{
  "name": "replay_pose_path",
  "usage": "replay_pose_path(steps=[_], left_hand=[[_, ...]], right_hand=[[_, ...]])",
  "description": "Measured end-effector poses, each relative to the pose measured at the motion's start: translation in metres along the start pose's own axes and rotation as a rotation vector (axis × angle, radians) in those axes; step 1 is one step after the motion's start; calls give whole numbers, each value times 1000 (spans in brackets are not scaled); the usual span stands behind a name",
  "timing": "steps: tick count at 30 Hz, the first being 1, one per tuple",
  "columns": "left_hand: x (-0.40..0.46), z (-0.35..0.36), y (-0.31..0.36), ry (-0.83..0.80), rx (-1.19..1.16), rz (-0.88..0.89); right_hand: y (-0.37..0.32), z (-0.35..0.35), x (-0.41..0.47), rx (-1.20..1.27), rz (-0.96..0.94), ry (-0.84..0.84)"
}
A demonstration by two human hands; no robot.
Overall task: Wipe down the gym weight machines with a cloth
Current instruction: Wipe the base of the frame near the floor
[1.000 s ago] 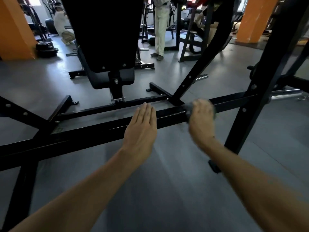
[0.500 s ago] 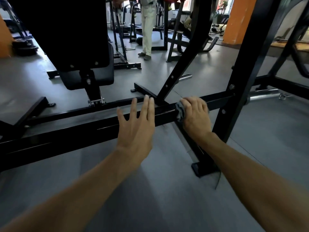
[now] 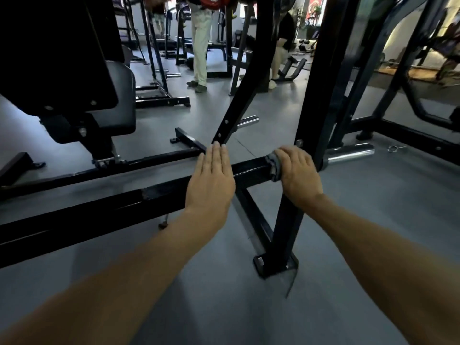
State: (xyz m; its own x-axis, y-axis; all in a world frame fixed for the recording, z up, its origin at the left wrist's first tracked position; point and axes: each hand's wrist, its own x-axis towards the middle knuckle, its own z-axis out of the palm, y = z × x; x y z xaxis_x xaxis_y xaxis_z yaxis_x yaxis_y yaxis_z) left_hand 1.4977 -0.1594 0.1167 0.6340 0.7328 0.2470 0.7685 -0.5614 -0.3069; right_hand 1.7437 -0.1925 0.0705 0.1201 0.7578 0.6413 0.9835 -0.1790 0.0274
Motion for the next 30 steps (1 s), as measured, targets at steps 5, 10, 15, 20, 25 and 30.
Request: replay_pose_path(steps=[5, 10, 15, 20, 25, 30], left_hand=[[9, 8, 15, -12, 5, -24], [8, 5, 11, -18, -17, -28], [5, 2, 15, 14, -71, -49], [3, 1, 18, 21, -55, -78], [4, 1, 30, 31, -5, -138], [4, 1, 32, 20, 54, -133]], right_hand=[[-79, 20, -11, 124, 39, 145], [-87, 19, -5, 96, -204, 156], [21, -1, 6, -183, -211, -9], [4, 8, -1, -141, -75, 37], [-35, 20, -1, 52, 60, 127], [-75, 18, -3, 182, -123, 160]])
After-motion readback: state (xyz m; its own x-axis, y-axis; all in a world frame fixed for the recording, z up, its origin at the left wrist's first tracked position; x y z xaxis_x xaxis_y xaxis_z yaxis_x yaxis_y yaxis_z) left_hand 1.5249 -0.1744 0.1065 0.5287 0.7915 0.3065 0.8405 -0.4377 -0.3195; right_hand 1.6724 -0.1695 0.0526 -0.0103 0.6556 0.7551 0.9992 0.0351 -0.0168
